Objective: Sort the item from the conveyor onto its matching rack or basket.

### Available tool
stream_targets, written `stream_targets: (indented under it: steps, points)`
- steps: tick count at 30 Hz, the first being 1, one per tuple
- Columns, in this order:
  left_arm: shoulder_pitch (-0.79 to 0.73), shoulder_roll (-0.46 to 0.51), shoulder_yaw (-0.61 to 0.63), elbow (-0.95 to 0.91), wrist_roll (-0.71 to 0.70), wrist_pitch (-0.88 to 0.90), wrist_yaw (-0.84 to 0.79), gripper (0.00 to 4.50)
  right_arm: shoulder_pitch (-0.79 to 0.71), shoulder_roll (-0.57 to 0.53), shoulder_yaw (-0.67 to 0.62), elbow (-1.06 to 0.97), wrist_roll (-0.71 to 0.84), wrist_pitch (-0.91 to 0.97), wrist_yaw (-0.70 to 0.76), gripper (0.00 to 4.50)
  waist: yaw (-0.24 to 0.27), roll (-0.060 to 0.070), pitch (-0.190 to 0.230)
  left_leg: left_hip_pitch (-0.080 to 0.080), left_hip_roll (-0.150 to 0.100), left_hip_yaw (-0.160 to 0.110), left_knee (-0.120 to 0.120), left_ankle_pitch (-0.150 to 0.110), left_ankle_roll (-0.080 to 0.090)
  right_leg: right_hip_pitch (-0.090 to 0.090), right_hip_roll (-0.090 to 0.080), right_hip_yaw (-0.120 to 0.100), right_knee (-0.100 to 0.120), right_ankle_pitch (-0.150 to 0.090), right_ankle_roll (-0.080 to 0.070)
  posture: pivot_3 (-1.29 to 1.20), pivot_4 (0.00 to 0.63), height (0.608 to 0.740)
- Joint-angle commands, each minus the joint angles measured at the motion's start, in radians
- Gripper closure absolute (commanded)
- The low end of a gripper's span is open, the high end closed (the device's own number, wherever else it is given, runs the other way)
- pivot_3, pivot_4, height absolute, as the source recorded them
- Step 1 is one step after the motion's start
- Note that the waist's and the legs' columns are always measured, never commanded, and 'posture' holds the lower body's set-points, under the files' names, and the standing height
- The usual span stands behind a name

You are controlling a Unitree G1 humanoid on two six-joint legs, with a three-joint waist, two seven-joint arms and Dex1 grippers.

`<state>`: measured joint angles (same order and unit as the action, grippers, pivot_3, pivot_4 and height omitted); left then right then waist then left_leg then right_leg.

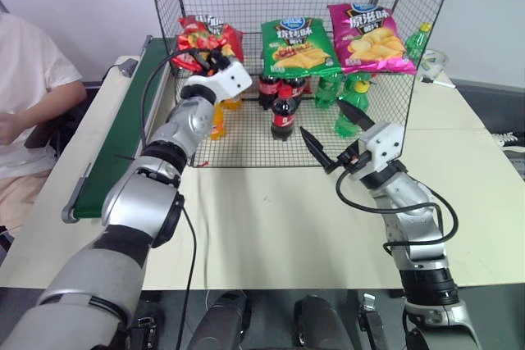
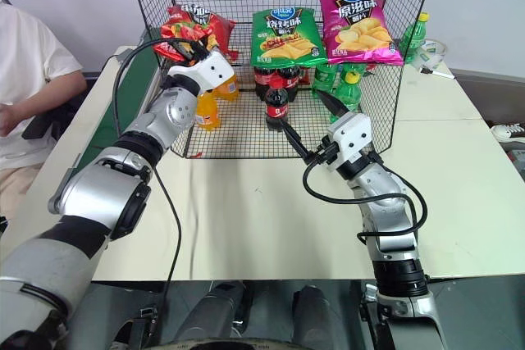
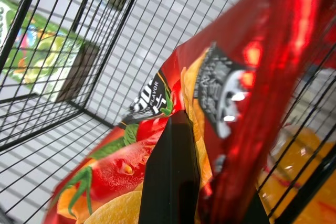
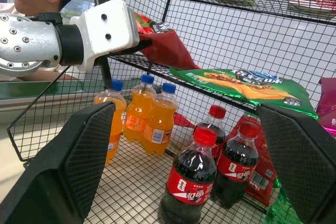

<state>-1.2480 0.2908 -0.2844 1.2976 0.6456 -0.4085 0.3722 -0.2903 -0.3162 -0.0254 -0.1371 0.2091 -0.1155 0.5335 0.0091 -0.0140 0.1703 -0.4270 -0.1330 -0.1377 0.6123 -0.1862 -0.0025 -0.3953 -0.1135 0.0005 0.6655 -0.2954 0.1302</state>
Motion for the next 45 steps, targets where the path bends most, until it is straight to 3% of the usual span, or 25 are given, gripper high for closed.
stream_targets:
  steps: [1, 18, 21, 28, 29, 33, 40, 43, 45]
  points:
    - [-0.039, 0.002, -0.027, -0.009, 0.008, 0.003, 0.029, 4.49, -0.016, -0.002, 0.001, -0.037, 0.0, -0.012, -0.004, 0.0, 0.0, 0.0, 0.0, 0.0, 0.0, 0.0, 0.0, 0.0, 0.0, 0.0, 0.0, 0.0, 0.0, 0.0, 0.0, 0.0, 0.15, 0.74]
    - [-0.039, 0.023, -0.006, 0.01, -0.075, 0.003, -0.009, 4.49, -0.008, -0.022, 0.004, -0.04, -0.001, -0.011, 0.005, 0.0, -0.006, 0.0, 0.0, 0.0, 0.0, 0.0, 0.0, 0.0, 0.0, 0.0, 0.0, 0.0, 0.0, 0.0, 0.0, 0.0, 0.15, 0.74]
    - [-0.036, 0.025, 0.003, 0.001, -0.098, -0.023, -0.026, 3.78, -0.008, -0.022, 0.005, -0.038, -0.001, -0.011, 0.006, 0.0, -0.006, 0.0, 0.0, 0.0, 0.0, 0.0, 0.0, 0.0, 0.0, 0.0, 0.0, 0.0, 0.0, 0.0, 0.0, 0.0, 0.15, 0.74]
    - [0.009, 0.066, 0.011, -0.088, -0.131, -0.111, -0.079, 0.47, -0.008, -0.02, 0.007, -0.04, 0.005, -0.006, 0.008, 0.0, -0.007, 0.0, 0.0, 0.0, 0.0, 0.0, 0.0, 0.0, 0.0, 0.0, 0.0, 0.0, 0.001, 0.0, 0.0, 0.0, 0.15, 0.74]
    - [0.02, 0.075, 0.013, -0.113, -0.135, -0.117, -0.086, 0.47, -0.006, -0.02, 0.006, -0.041, 0.006, -0.006, 0.008, 0.0, -0.007, 0.0, 0.0, 0.0, 0.0, 0.0, 0.0, 0.0, 0.0, 0.0, 0.0, 0.0, 0.001, 0.0, 0.0, 0.0, 0.15, 0.74]
    - [0.123, 0.128, 0.032, -0.309, -0.16, -0.123, -0.136, 0.47, 0.002, -0.023, 0.003, -0.046, 0.009, -0.004, 0.01, 0.0, -0.018, 0.0, 0.0, 0.0, 0.0, 0.0, 0.0, 0.0, 0.0, 0.0, 0.0, 0.0, 0.001, 0.0, 0.0, 0.0, 0.15, 0.74]
    - [0.446, 0.21, 0.123, -0.886, -0.215, 0.035, -0.311, 0.47, 0.0, -0.038, -0.023, -0.035, 0.029, -0.01, 0.023, 0.0, -0.027, 0.0, 0.0, 0.0, 0.001, 0.0, -0.001, 0.0, 0.0, -0.002, 0.0, 0.003, 0.001, 0.0, 0.0, 0.0, 0.15, 0.74]
    - [0.582, 0.231, 0.16, -1.127, -0.305, 0.118, -0.452, 0.47, 0.013, -0.049, -0.04, -0.043, 0.047, -0.009, 0.031, 0.0, -0.027, 0.001, -0.001, 0.0, 0.001, 0.001, -0.001, 0.0, -0.001, -0.002, 0.0, 0.003, 0.001, 0.0, 0.0, 0.0, 0.15, 0.74]
    - [0.663, 0.213, 0.183, -1.26, -0.485, 0.208, -0.587, 0.47, 0.025, -0.063, -0.049, -0.064, 0.076, 0.009, 0.05, 0.0, -0.022, 0.001, -0.001, 0.0, 0.001, 0.0, 0.0, 0.0, 0.0, -0.001, 0.0, 0.003, 0.001, 0.0, -0.001, 0.0, 0.15, 0.74]
